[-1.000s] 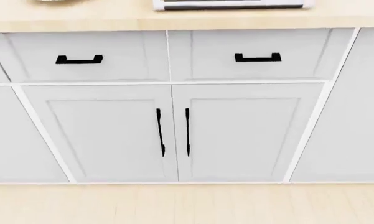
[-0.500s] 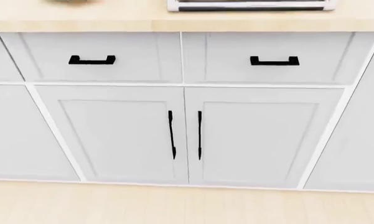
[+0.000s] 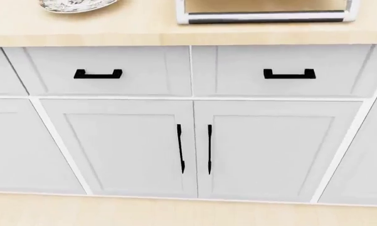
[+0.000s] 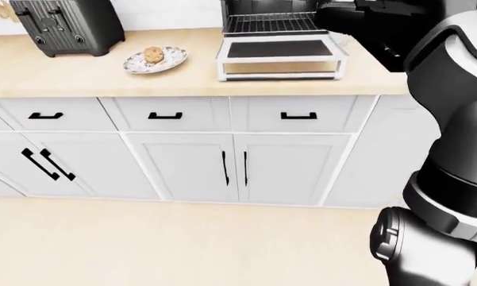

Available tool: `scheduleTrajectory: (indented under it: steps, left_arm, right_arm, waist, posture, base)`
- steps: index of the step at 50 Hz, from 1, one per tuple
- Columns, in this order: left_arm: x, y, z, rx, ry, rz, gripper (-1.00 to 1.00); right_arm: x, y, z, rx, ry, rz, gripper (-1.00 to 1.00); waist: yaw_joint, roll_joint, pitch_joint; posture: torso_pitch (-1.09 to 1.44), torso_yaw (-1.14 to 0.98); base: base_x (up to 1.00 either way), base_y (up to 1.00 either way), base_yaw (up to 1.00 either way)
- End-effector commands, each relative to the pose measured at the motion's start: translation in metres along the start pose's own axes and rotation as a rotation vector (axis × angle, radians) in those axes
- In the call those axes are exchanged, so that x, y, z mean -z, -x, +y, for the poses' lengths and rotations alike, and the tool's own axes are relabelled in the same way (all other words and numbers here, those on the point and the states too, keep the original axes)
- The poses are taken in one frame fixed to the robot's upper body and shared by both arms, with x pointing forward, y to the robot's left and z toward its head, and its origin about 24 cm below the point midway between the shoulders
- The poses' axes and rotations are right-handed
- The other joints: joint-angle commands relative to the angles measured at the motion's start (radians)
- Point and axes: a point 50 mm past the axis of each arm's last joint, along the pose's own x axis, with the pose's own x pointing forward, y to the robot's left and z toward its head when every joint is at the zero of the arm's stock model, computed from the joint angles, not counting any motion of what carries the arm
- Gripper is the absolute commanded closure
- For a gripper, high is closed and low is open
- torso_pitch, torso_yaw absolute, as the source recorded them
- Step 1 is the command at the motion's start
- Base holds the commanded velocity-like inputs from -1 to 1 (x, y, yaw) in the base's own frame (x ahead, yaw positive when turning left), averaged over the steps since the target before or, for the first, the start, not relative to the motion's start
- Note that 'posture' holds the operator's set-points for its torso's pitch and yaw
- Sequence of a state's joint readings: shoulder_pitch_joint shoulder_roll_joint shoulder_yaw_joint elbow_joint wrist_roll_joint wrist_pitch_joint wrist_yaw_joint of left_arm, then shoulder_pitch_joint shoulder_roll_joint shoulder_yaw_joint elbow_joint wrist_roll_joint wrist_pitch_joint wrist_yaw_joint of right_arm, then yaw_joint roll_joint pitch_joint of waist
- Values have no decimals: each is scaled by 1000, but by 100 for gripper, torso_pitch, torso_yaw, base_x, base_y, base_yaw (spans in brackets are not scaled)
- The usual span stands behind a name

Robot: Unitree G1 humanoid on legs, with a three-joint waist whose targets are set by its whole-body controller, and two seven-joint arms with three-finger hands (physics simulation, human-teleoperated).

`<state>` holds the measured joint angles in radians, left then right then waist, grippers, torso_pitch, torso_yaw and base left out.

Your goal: Place the scone on the rack of the toaster oven.

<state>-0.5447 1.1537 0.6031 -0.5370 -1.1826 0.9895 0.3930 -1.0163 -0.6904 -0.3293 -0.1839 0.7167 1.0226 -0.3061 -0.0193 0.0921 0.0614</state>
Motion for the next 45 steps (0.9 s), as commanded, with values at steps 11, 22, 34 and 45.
scheduleTrajectory:
  steps: [11,22,34,45]
  left_arm:
    - [-8,1,5,-32,-2,-49,-100]
    - [-10,2,4,-33,-2,-52,-100]
    - [-9,1,6,-35,-3,-52,-100]
    - [-7,1,6,-36,-1,-50,-100]
  right_arm:
    - [-13,3,2,-15,-6,-64,-100]
    - [-14,3,2,-12,-6,-65,-100]
    - [-10,0,1,14,26,-66,-100]
    - [-15,3,0,12,-9,-105,-100]
  waist:
    - [21,-60,-8]
    - [16,-92,-16]
    - [5,-23,4]
    - [7,-55,-27]
  posture:
    - [0,0]
    - [0,0]
    - [0,0]
    - [0,0]
  base:
    - [20,0,0]
    - [20,0,0]
    - [15,0,0]
    - [0,0,-6]
